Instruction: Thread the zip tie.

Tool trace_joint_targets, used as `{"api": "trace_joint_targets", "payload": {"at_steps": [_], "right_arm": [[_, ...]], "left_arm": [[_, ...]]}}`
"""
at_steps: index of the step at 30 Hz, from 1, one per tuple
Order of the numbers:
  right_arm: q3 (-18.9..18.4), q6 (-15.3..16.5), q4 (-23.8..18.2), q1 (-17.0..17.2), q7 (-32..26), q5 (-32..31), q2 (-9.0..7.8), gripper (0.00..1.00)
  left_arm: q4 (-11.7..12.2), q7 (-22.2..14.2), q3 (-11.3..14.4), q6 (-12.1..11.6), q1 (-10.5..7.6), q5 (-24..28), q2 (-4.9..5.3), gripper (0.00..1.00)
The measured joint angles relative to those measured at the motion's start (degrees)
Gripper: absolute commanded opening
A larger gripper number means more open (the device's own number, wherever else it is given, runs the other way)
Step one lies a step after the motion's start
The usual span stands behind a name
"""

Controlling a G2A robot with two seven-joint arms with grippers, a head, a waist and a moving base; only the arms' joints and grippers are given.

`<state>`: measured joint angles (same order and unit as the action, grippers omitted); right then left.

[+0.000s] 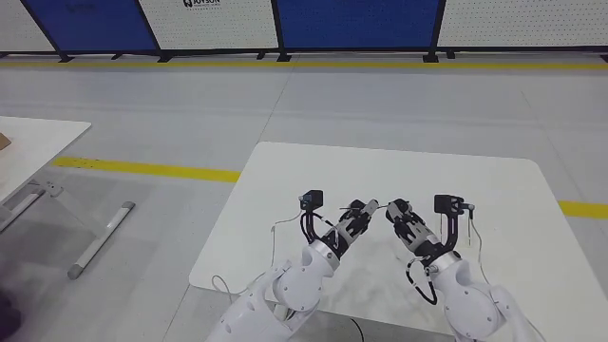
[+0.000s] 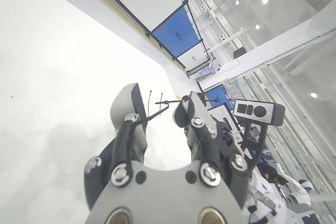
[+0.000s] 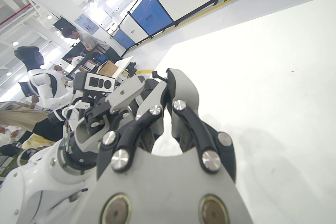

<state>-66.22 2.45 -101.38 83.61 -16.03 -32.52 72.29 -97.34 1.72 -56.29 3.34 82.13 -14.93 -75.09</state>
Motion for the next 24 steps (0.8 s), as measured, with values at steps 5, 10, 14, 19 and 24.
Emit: {"api": "trace_joint_targets", "payload": {"at_steps": [5,10,14,19,24], "right_arm": [[-0.14,-0.03,-0.16,0.12,0.08,0.09,0.02,0.0],[-0.25,0.22,-0.26,0.22,0.0,0.16,0.02,0.0],[-0.09,0.34,0.05,0.05,-0.52,0.04,0.03,0.0],[0.17,0.55,0.34,-0.19,-0.94,-0.12,0.07,0.0],[0.15,0.9,0.54,-0.25,-1.0,0.57,0.11,0.0]], "left_arm": [[0.12,-0.29,0.14,0.25,-0.03,-0.15,-0.06,0.0],[0.11,-0.49,0.47,0.32,-0.14,-0.1,-0.16,0.0],[-0.25,-0.36,0.41,-0.35,-0.01,0.36,-0.21,0.0],[-0.54,-0.45,0.25,-1.08,0.3,0.46,-0.19,0.0],[-0.78,-0.76,0.33,-1.79,0.7,-0.09,-0.13,0.0]]}}
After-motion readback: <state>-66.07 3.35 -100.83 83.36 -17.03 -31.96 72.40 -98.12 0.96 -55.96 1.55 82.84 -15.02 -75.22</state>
